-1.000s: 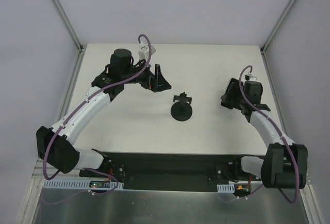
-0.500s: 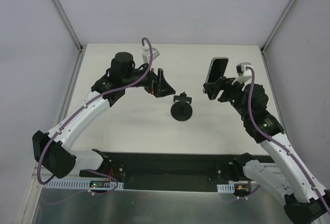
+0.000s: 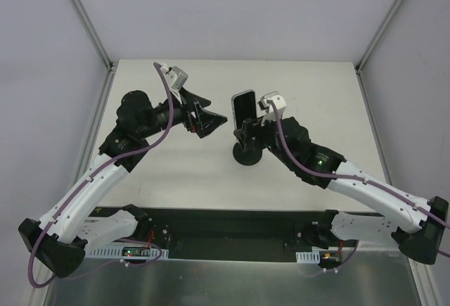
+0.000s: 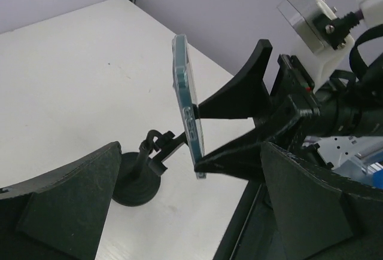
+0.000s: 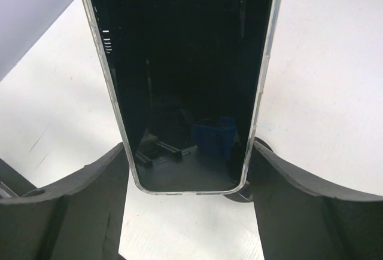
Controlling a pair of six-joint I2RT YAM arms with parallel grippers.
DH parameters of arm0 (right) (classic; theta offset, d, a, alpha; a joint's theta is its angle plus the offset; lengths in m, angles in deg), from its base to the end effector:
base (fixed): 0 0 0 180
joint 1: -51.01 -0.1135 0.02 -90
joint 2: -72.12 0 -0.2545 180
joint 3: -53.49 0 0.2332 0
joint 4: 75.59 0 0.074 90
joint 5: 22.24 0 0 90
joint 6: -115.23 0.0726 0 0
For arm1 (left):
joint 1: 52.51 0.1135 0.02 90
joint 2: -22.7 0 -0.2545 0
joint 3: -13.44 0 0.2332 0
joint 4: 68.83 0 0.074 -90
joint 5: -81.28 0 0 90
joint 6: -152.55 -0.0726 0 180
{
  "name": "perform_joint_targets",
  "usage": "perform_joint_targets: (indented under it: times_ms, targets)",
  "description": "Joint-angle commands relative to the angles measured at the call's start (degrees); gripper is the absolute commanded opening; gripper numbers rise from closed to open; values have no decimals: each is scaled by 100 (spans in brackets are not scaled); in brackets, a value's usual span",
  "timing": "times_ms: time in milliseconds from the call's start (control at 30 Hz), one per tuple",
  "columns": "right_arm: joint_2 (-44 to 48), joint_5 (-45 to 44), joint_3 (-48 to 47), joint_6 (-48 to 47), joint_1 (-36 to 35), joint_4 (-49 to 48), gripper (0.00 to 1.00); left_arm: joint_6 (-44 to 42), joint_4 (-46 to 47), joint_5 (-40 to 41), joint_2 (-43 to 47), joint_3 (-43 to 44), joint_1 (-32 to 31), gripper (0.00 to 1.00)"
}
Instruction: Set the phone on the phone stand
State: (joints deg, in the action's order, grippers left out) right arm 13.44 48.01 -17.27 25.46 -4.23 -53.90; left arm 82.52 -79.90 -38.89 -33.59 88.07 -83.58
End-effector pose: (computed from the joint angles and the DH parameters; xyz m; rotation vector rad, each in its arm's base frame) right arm 0.1662 0.1964 0.3560 -0.5725 1.6498 0.4132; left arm 0.1831 -0.1529 0.4159 0.5987 1.4404 -1.0926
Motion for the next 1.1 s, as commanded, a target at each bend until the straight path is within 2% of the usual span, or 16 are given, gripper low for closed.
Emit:
perform_joint_targets:
  times_ms: [0, 133, 233, 267, 400, 467, 567, 600, 667, 700, 733, 800, 833, 900, 1000, 1067]
  targets:
    - [-319, -758, -689, -348, -469, -1030, 1, -89, 258, 188, -302, 39, -4, 99]
    - [-750, -1065, -979, -594, -847, -1162, 1, 51, 240, -225, -532, 153, -4, 98]
    - [-952, -1206, -1182, -796, -1207, -1206, 1, 86, 241, -437, -637, 206, -13, 82]
    - [-996, -1276, -1243, -970, -1286, -1206, 1, 86, 240, -393, -629, 198, -4, 71]
    - [-1199, -1794, -1305, -1323, -1577, -1189, 1, 25, 240, -366, -576, 189, -13, 44]
    - [-1199, -1822, -1261, -1333, -1621, -1153, 1, 25, 240, -384, -558, 189, -4, 41]
    - [-1173, -1743, -1147, -1280, -1630, -1162, 1, -19, 240, -445, -550, 206, -13, 29]
    - [-1146, -1734, -1103, -1254, -1639, -1153, 1, -45, 240, -480, -549, 224, -13, 17]
    - [-1111, -1760, -1059, -1218, -1639, -1110, 2, -80, 240, -481, -541, 215, 4, 3]
    - [-1068, -1769, -1042, -1192, -1630, -1083, 9, -98, 240, -472, -541, 206, -4, 0]
    - [-1041, -1752, -1033, -1192, -1639, -979, 34, -124, 240, -472, -515, 206, -4, 0]
    - [-980, -1394, -1094, -1166, -1534, -742, 63, -142, 240, -542, -497, 198, 4, 0]
    - [-944, -1113, -1138, -1131, -1455, -392, 86, -168, 258, -612, -479, 206, -4, 0]
    - [-726, 208, -1094, -1078, -1096, -117, 97, -195, 345, -918, -497, 233, 4, 0]
    - [-226, 1784, -717, -973, -595, 24, 96, -72, 749, -2069, -619, 303, -13, 0]
    - [13, 2270, -463, -771, -339, 95, 96, 331, 1457, -2852, -690, 190, -13, 0]
